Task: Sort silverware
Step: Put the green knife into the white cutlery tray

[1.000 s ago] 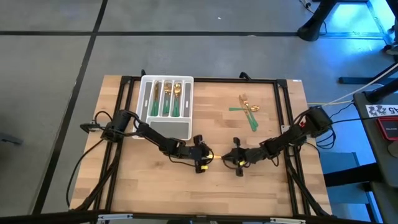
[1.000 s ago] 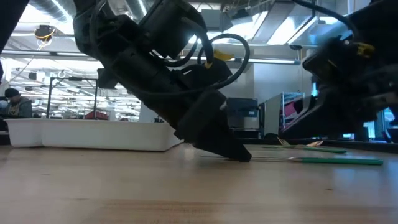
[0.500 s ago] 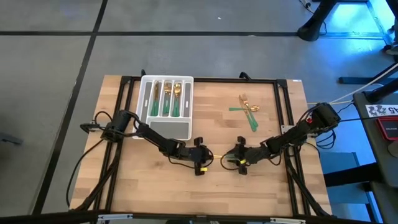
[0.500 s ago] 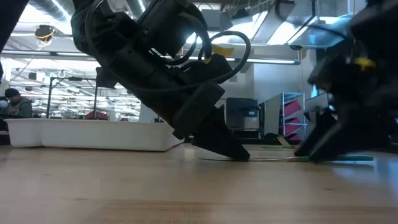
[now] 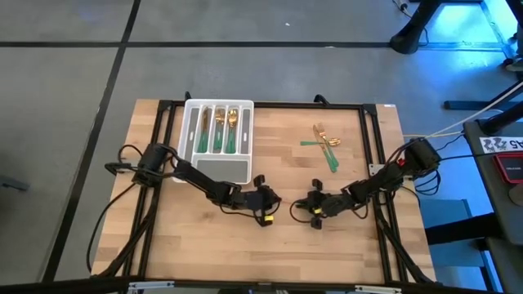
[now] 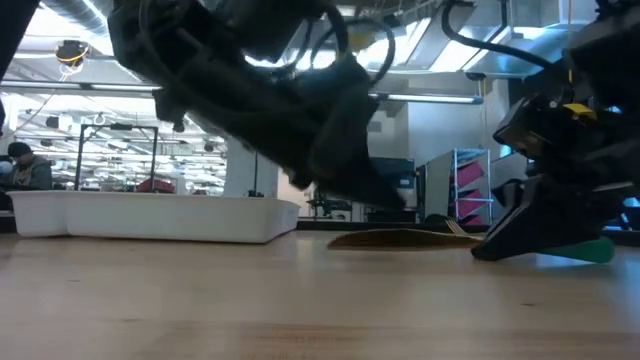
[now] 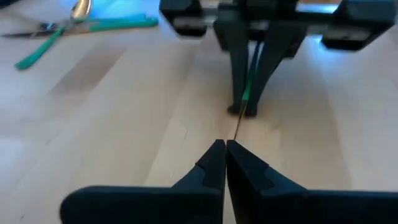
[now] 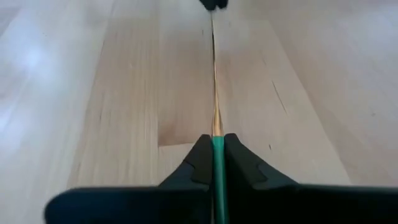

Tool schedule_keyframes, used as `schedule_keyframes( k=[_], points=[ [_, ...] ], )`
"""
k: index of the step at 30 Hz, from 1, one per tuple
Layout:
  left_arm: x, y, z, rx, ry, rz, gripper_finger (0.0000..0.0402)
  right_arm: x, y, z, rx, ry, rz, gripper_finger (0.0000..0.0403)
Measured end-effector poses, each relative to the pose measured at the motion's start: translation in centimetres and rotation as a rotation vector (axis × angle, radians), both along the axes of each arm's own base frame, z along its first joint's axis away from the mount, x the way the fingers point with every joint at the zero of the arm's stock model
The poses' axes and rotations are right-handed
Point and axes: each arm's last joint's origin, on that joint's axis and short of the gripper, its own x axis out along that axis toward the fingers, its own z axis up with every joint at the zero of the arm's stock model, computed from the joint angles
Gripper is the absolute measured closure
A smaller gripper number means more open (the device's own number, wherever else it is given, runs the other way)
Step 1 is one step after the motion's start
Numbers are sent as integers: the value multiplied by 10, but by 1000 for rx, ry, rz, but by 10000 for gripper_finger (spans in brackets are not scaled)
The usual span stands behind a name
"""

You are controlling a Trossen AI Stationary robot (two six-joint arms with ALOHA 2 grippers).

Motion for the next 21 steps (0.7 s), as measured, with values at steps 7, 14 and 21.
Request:
schedule_keyframes(
  k=[7, 14, 21],
  points=[
    [-1, -6, 5, 29, -7, -44, 365, -6, 4, 0, -9, -42, 4, 386],
    [-1, -5, 4, 96, 9, -80, 249, -5, 4, 1, -9, -67, 3, 385],
    [-5, -5, 24, 34, -30, 21, 160, -3, 2, 5, -36, -156, -136, 392]
  ],
)
